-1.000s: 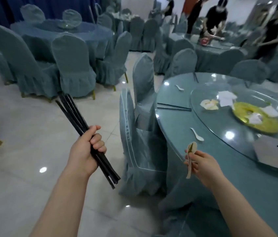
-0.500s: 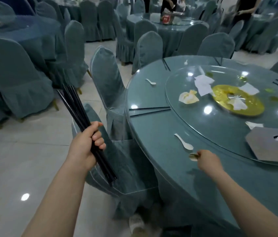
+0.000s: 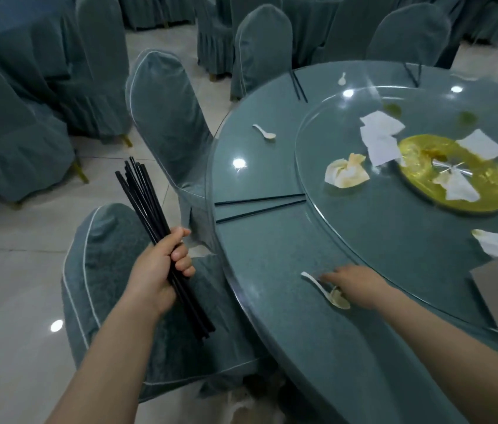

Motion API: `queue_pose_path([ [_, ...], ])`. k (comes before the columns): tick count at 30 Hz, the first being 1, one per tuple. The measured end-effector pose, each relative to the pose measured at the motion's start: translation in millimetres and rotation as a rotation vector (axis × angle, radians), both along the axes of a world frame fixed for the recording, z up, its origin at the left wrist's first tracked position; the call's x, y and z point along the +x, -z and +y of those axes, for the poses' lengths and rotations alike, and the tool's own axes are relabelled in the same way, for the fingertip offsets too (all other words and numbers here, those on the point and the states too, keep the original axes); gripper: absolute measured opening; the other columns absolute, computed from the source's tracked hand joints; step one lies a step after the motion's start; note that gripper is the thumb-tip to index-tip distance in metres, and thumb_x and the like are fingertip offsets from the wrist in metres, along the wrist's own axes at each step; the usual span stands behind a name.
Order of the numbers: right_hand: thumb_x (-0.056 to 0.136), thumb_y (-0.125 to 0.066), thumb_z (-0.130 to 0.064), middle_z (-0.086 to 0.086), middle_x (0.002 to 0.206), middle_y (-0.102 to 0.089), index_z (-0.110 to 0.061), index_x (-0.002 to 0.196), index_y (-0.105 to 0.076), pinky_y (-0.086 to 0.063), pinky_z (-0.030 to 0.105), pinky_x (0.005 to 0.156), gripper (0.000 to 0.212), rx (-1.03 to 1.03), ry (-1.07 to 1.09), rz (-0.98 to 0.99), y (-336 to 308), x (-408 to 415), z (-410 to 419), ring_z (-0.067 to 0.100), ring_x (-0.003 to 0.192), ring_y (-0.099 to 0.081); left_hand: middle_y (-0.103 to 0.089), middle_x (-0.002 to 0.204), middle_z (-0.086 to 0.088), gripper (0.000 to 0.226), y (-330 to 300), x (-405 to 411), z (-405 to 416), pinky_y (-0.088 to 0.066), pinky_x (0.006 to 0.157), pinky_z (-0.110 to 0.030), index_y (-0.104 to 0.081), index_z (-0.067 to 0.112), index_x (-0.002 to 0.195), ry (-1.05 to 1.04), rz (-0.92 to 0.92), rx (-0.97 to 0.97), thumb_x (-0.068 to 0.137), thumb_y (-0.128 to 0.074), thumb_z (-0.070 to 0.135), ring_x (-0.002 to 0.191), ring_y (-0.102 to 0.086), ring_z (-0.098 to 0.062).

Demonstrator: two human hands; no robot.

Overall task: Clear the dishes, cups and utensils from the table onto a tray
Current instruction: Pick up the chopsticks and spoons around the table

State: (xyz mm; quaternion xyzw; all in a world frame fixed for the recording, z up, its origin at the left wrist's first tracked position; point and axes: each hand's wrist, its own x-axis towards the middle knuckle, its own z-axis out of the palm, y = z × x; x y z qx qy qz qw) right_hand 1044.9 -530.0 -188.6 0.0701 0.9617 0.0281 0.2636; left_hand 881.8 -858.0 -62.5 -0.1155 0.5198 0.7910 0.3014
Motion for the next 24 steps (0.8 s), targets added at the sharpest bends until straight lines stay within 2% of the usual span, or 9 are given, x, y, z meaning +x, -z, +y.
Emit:
queue_pose_path([
  [6,0.089,-0.045,-0.024,-0.001,0.105,-0.061,-0.033,0.107,-0.037,-0.047,0.034,0.071,0.022,-0.142,0.302,0.126,15,17,-7,0.023,0.089,-0.058,-0.032,0.043,0.009,0.018,5,-1,-5,-0.032,0.034,-0.016,-0.055,0.014,0.083,0.04,-0.024,0.022,0.098,-0.047,0.021,0.034,-0.031,-0.004],
  [8,0.088,-0.046,-0.021,-0.006,0.106,-0.062,-0.039,0.11,-0.033,-0.044,0.032,0.067,0.032,-0.179,0.362,0.148,16,24,-11,0.022,0.086,-0.057,-0.032,0.043,0.009,0.019,5,0,-10,-0.032,0.034,-0.016,-0.055,0.014,0.083,0.047,-0.026,0.025,0.098,-0.046,0.021,0.034,-0.031,-0.004],
  [11,0.087,-0.042,-0.023,-0.018,0.106,-0.053,-0.058,0.131,-0.021,-0.039,0.028,0.063,0.06,-0.193,0.228,0.04,12,31,-22,0.014,0.086,-0.055,-0.032,0.043,0.009,0.019,4,2,-17,-0.032,0.034,-0.016,-0.055,0.014,0.084,0.054,-0.023,0.032,0.098,-0.046,0.021,0.033,-0.032,-0.004],
  [13,0.088,-0.036,-0.033,-0.02,0.094,-0.042,-0.064,0.132,-0.018,-0.032,0.024,0.06,0.056,-0.206,0.154,-0.013,8,31,-32,0.008,0.077,-0.047,-0.032,0.043,0.009,0.018,3,4,-23,-0.032,0.034,-0.017,-0.055,0.014,0.084,0.06,-0.023,0.034,0.098,-0.046,0.021,0.034,-0.032,-0.003],
  [15,0.091,-0.042,-0.027,-0.015,0.095,-0.038,-0.056,0.132,-0.03,-0.035,0.026,0.066,0.052,-0.193,0.164,0.014,11,30,-38,0.012,0.083,-0.046,-0.032,0.043,0.009,0.018,3,5,-28,-0.032,0.034,-0.016,-0.055,0.014,0.084,0.058,-0.03,0.037,0.098,-0.046,0.02,0.034,-0.032,-0.003],
  [17,0.093,-0.048,-0.023,-0.006,0.107,-0.05,-0.035,0.123,-0.053,-0.041,0.029,0.076,0.032,-0.209,0.285,0.074,13,29,-40,0.019,0.096,-0.054,-0.032,0.042,0.009,0.018,2,7,-32,-0.032,0.034,-0.015,-0.055,0.014,0.084,0.051,-0.044,0.044,0.098,-0.046,0.02,0.033,-0.032,-0.003],
  [19,0.093,-0.051,-0.019,0.003,0.101,-0.061,-0.021,0.095,-0.062,-0.042,0.03,0.073,0.011,-0.218,0.433,0.165,15,29,-43,0.022,0.091,-0.058,-0.032,0.042,0.01,0.019,1,7,-34,-0.032,0.034,-0.015,-0.055,0.015,0.083,0.05,-0.05,0.048,0.098,-0.046,0.02,0.033,-0.032,-0.003],
  [21,0.09,-0.057,-0.021,-0.001,0.077,-0.059,-0.023,0.07,-0.05,-0.034,0.03,0.058,0.021,-0.258,0.597,0.28,14,30,-46,0.021,0.076,-0.054,-0.032,0.042,0.01,0.018,-1,6,-36,-0.032,0.034,-0.015,-0.055,0.015,0.084,0.058,-0.047,0.051,0.098,-0.046,0.021,0.033,-0.032,-0.003],
  [24,0.085,-0.063,-0.021,-0.006,0.066,-0.054,-0.025,0.064,-0.049,-0.031,0.026,0.052,0.025,-0.342,0.764,0.388,8,32,-45,0.018,0.068,-0.052,-0.032,0.042,0.01,0.018,-1,5,-38,-0.032,0.034,-0.016,-0.054,0.014,0.084,0.066,-0.035,0.05,0.098,-0.045,0.02,0.034,-0.032,-0.003],
])
